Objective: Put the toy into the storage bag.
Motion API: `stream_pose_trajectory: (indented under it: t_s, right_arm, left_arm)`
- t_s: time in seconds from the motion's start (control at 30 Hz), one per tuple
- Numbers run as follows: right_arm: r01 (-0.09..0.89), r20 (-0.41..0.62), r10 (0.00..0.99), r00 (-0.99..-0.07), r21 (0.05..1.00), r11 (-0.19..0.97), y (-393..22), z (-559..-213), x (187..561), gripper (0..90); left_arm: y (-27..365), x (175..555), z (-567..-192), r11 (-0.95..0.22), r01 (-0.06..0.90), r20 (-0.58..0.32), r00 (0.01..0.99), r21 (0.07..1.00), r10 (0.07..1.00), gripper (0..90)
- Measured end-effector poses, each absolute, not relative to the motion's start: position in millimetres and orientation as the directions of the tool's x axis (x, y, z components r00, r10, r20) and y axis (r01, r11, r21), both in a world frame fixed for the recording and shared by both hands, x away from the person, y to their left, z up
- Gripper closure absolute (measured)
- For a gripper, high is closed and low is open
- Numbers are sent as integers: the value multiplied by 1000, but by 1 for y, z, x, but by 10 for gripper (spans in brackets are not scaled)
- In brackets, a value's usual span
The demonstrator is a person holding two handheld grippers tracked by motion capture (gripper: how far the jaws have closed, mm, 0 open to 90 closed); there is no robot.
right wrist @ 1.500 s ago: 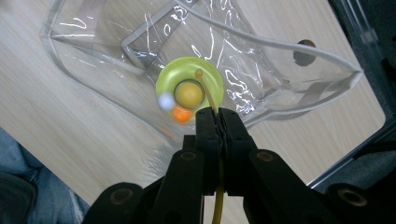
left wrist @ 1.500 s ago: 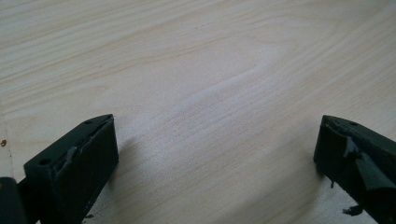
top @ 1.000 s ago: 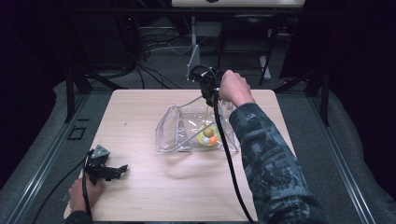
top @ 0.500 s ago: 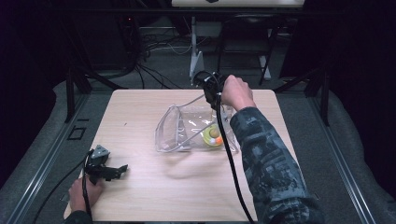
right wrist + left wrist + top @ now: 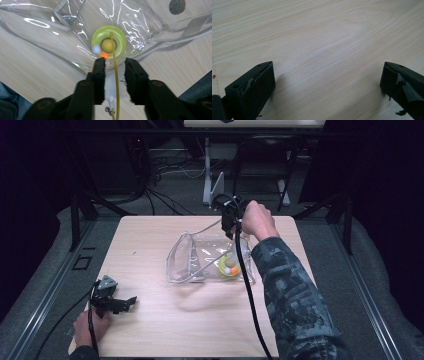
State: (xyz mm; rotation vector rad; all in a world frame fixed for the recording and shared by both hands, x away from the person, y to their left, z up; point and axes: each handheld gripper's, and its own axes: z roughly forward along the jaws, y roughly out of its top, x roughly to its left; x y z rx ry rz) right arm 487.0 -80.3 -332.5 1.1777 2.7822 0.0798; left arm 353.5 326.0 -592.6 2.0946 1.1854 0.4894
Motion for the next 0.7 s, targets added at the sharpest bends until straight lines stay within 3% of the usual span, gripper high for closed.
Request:
stream_pose_trajectory:
  t_s: [0.17,0.23,0.5,0.7]
  right_arm:
    - [707,-87,721,-687,148,691,-90,-321,481,455]
    - [704,-87,723,-686,171,689,-95,-316,478,436]
    - [724,-78,756,-650,239,647,-124,-303,464,139]
    - [749,-75,790,-608,276,603,-151,-304,453,11]
  left_arm:
    - [326,353,-593,-361,604,-4,516,711,856,0]
    - [326,353,-593,-361,604,-4,516,711,856,0]
    - [326,353,-593,-358,605,-6,515,711,857,0]
    - [326,353,-592,-362,607,-7,518,707,855,0]
